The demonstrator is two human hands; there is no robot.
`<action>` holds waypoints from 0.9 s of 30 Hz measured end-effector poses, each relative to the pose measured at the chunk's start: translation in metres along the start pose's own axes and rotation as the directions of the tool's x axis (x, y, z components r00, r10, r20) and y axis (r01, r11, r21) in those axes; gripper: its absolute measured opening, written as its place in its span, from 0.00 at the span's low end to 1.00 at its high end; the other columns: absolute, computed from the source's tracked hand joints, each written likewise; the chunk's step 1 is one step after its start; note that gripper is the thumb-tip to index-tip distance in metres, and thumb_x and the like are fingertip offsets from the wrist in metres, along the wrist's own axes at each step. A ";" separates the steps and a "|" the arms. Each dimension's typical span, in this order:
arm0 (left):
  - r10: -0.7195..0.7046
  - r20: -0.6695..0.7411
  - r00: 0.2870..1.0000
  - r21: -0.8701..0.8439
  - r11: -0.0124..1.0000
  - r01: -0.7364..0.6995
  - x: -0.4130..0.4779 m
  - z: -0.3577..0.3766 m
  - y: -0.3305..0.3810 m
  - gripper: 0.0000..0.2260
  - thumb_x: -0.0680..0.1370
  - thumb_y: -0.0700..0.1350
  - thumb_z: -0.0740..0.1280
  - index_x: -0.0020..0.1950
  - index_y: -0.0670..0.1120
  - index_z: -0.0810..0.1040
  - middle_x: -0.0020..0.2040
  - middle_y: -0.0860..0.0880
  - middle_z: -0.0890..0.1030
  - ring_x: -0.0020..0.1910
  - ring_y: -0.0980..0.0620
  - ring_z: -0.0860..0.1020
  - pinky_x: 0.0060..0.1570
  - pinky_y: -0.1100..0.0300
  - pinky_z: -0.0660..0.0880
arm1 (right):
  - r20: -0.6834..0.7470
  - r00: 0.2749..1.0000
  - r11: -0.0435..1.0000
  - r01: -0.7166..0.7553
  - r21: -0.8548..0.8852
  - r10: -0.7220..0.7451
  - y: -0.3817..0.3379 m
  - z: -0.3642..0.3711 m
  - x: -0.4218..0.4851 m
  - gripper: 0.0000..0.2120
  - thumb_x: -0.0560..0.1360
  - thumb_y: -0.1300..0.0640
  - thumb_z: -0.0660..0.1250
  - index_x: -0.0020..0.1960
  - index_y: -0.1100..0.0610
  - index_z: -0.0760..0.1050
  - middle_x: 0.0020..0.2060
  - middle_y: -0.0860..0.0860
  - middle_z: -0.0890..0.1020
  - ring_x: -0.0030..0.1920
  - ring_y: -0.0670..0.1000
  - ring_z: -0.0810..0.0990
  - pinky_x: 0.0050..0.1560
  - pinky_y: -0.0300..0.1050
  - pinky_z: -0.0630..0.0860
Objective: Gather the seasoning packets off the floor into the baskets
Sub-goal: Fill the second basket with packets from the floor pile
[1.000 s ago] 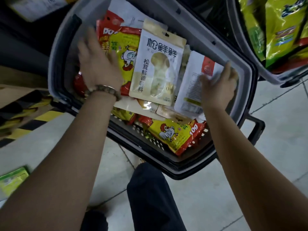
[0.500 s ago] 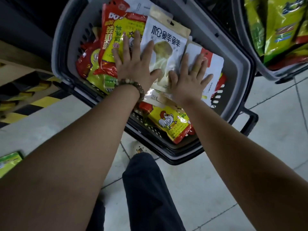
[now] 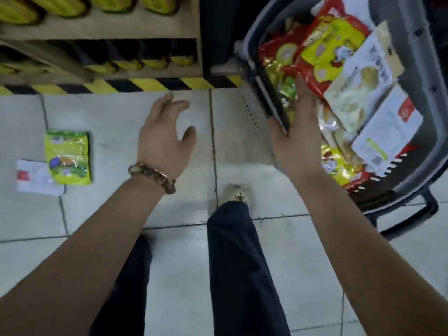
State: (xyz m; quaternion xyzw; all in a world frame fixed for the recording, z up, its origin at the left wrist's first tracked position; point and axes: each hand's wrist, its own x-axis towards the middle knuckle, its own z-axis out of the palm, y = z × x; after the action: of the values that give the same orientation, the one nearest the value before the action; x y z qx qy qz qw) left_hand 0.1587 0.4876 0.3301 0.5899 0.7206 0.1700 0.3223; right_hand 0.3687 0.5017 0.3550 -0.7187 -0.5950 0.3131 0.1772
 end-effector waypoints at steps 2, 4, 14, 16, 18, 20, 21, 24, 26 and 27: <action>-0.091 -0.018 0.996 -0.034 0.995 0.090 -0.020 -0.036 -0.053 0.18 0.75 0.38 0.67 0.65 0.42 0.73 0.69 0.43 0.68 0.66 0.44 0.70 0.59 0.65 0.63 | 0.092 0.994 0.996 0.071 -0.047 -0.066 -0.040 0.047 -0.016 0.32 0.77 0.59 0.64 0.76 0.59 0.52 0.72 0.58 0.62 0.67 0.54 0.67 0.61 0.44 0.68; -0.155 -0.044 0.987 -0.056 0.987 0.153 -0.037 -0.069 -0.109 0.18 0.75 0.37 0.66 0.64 0.41 0.73 0.67 0.41 0.71 0.63 0.42 0.72 0.57 0.65 0.63 | 0.201 0.976 0.992 0.099 -0.078 -0.081 -0.077 0.098 -0.033 0.33 0.77 0.58 0.64 0.77 0.56 0.51 0.73 0.56 0.61 0.64 0.54 0.71 0.53 0.43 0.70; -0.510 -0.152 0.847 -0.146 0.859 0.491 -0.120 -0.197 -0.375 0.20 0.73 0.42 0.66 0.65 0.44 0.73 0.63 0.45 0.74 0.58 0.46 0.74 0.53 0.57 0.69 | 0.534 0.844 0.974 0.156 -0.162 -0.046 -0.238 0.368 -0.124 0.34 0.77 0.57 0.63 0.77 0.52 0.50 0.72 0.53 0.61 0.65 0.54 0.71 0.56 0.53 0.74; -0.577 -0.123 0.807 -0.140 0.815 0.562 -0.131 -0.206 -0.422 0.21 0.74 0.41 0.66 0.67 0.46 0.71 0.65 0.45 0.73 0.60 0.44 0.74 0.55 0.53 0.71 | 0.604 0.796 0.952 0.213 -0.219 -0.039 -0.259 0.416 -0.136 0.34 0.76 0.57 0.64 0.77 0.52 0.51 0.71 0.53 0.62 0.65 0.55 0.71 0.55 0.51 0.74; -0.623 -0.092 0.777 -0.136 0.781 0.610 -0.138 -0.208 -0.465 0.22 0.75 0.42 0.66 0.69 0.47 0.69 0.66 0.45 0.71 0.61 0.43 0.73 0.57 0.50 0.72 | 0.669 0.741 0.909 0.318 -0.269 -0.061 -0.274 0.459 -0.140 0.34 0.76 0.57 0.64 0.77 0.52 0.52 0.70 0.54 0.63 0.64 0.57 0.71 0.54 0.50 0.72; -0.673 -0.054 0.738 -0.172 0.734 0.657 -0.141 -0.201 -0.501 0.22 0.75 0.45 0.66 0.69 0.48 0.68 0.67 0.46 0.70 0.61 0.44 0.73 0.58 0.49 0.71 | 0.723 0.686 0.850 0.427 -0.310 -0.081 -0.283 0.496 -0.136 0.33 0.76 0.58 0.64 0.76 0.50 0.52 0.71 0.54 0.62 0.65 0.57 0.70 0.55 0.50 0.71; -0.707 -0.028 0.707 -0.206 0.696 0.688 -0.142 -0.194 -0.518 0.21 0.76 0.46 0.65 0.69 0.48 0.68 0.67 0.46 0.70 0.61 0.45 0.73 0.59 0.49 0.71 | 0.746 0.660 0.817 0.477 -0.324 -0.090 -0.284 0.514 -0.132 0.33 0.76 0.58 0.64 0.76 0.50 0.53 0.71 0.54 0.62 0.66 0.57 0.69 0.55 0.50 0.71; -0.825 0.044 0.563 -0.339 0.518 0.785 -0.132 -0.163 -0.565 0.20 0.76 0.47 0.65 0.68 0.47 0.70 0.65 0.47 0.72 0.60 0.47 0.74 0.57 0.56 0.72 | 0.796 0.595 0.690 0.623 -0.370 -0.111 -0.280 0.576 -0.108 0.30 0.76 0.60 0.64 0.75 0.51 0.57 0.70 0.55 0.63 0.66 0.58 0.69 0.57 0.51 0.71; -0.868 0.090 0.488 -0.384 0.422 0.821 -0.122 -0.144 -0.578 0.20 0.76 0.49 0.66 0.67 0.47 0.70 0.64 0.47 0.74 0.60 0.48 0.75 0.54 0.58 0.71 | 0.830 0.544 0.579 0.718 -0.386 -0.122 -0.276 0.600 -0.091 0.30 0.75 0.62 0.63 0.75 0.52 0.58 0.69 0.56 0.65 0.66 0.59 0.69 0.58 0.52 0.71; -0.890 0.117 0.440 -0.408 0.361 0.839 -0.115 -0.130 -0.589 0.21 0.75 0.50 0.66 0.66 0.47 0.70 0.64 0.47 0.75 0.60 0.48 0.75 0.53 0.58 0.71 | 0.856 0.504 0.511 0.770 -0.382 -0.120 -0.270 0.619 -0.082 0.30 0.75 0.63 0.63 0.74 0.53 0.58 0.69 0.57 0.65 0.66 0.60 0.69 0.58 0.53 0.71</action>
State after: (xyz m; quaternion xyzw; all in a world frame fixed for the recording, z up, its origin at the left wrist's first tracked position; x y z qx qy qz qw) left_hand -0.3530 0.2493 0.0881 0.0288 0.8874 0.1570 0.4326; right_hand -0.2491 0.4112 0.0856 -0.3244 -0.8628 0.2422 -0.3027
